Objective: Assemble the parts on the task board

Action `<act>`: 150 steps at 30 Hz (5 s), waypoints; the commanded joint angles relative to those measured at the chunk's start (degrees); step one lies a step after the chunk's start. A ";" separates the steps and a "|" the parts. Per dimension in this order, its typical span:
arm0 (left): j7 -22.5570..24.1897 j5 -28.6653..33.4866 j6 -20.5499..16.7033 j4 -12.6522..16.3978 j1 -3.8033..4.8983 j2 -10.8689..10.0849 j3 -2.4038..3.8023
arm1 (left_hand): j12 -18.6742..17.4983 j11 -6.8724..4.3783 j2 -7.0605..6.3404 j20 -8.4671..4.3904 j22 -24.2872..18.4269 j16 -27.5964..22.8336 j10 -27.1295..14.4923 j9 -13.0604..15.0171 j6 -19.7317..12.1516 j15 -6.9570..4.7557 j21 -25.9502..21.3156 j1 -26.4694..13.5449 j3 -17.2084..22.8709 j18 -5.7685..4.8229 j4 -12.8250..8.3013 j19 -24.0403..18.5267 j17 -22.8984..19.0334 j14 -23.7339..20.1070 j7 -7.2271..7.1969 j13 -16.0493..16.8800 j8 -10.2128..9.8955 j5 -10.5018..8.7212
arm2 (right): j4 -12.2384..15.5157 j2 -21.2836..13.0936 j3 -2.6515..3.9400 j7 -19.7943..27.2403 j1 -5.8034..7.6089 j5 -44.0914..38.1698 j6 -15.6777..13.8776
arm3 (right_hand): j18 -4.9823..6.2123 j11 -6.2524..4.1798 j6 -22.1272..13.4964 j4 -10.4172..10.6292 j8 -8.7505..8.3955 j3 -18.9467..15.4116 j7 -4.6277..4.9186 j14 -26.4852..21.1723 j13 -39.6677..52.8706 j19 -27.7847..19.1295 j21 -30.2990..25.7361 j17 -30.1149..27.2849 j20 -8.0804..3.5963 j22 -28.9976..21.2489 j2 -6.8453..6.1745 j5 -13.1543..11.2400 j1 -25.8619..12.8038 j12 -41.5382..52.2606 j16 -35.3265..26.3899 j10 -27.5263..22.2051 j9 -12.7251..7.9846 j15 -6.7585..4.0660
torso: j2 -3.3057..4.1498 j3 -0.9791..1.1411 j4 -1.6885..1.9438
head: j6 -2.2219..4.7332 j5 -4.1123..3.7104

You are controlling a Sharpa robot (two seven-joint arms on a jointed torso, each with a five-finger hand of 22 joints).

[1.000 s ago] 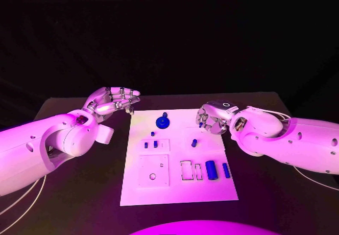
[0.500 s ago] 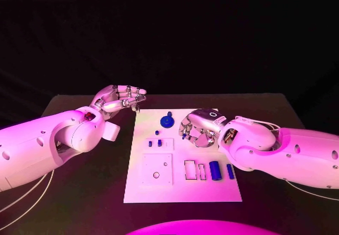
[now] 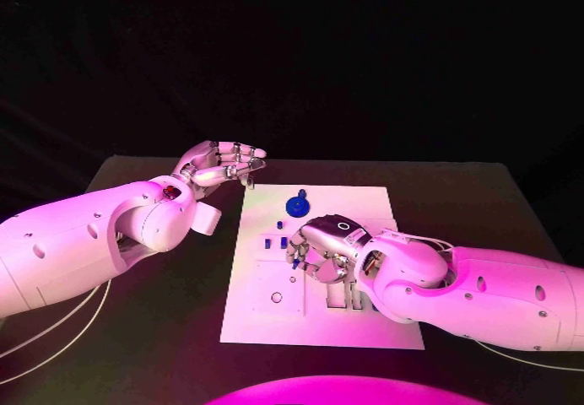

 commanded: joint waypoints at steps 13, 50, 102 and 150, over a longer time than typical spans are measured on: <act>-0.12 0.57 1.26 -0.59 0.06 0.70 0.01 | 0.34 0.02 0.52 0.27 -0.11 -0.35 -0.40 -0.08 -0.56 0.06 -0.41 0.21 -0.15 0.85 -0.30 -0.18 -0.12 -0.17 0.29 -0.09 0.15 0.15 | -1.77 1.90 -0.18 1.37 -1.89 -1.22 0.86 | -0.13 -1.01 -0.09 -0.72 0.16 0.16 0.55 2.57 0.08 3.68 -0.45 -0.12 -0.50 11.79 0.15 0.32 -0.56 -0.45 -0.29 1.48 0.11 -0.38 | 0.15 0.04 -0.06 | -0.98 1.19; -0.72 0.57 1.38 -0.93 0.07 0.56 0.00 | 0.48 0.05 0.53 0.31 -0.18 -0.39 -0.55 -0.09 -0.65 0.10 -0.52 0.08 -0.27 0.85 -0.27 -0.14 -0.22 -0.16 0.31 -0.12 0.20 0.15 | -2.59 1.88 -0.34 0.12 -2.03 -1.45 2.92 | -0.13 -0.95 -0.17 -0.94 0.11 0.22 0.61 2.57 0.07 3.68 -0.47 -0.06 -0.49 11.79 0.19 0.33 -0.83 -0.60 -0.25 1.48 0.19 -0.34 | 0.14 0.02 -0.05 | -1.43 0.99; -1.19 0.51 1.84 -1.02 0.06 0.37 -0.02 | 0.65 0.09 0.55 0.34 -0.27 -0.42 -0.75 -0.12 -0.80 0.12 -0.63 0.05 -0.38 0.86 -0.32 -0.08 -0.33 -0.14 0.35 -0.17 0.25 0.09 | 4.06 -7.83 0.24 -2.31 2.36 -1.20 0.69 | 1.73 1.42 -8.70 -1.21 -6.18 -9.79 1.74 1.43 -1.76 1.05 -10.16 -4.48 1.29 7.37 -3.31 3.01 -6.70 0.99 -2.39 -11.82 -0.70 1.62 | 0.04 0.04 -0.09 | -0.39 -0.44; -1.71 0.07 2.08 -1.02 0.05 0.05 -0.16 | 0.88 0.07 0.59 0.31 -0.32 -0.44 -0.85 -0.12 -0.86 0.09 -0.69 0.38 -0.39 0.88 -0.64 0.01 -0.44 -0.12 0.34 -0.20 0.36 0.08 | -2.56 -10.89 0.16 -0.45 3.89 3.28 8.06 | 1.07 0.06 -4.49 14.54 -8.08 -33.91 1.31 1.96 -2.60 2.72 -7.85 -3.66 0.24 8.94 5.37 -1.14 8.52 11.41 -0.77 -8.94 -0.88 0.59 | 0.15 0.03 0.00 | -0.14 -0.58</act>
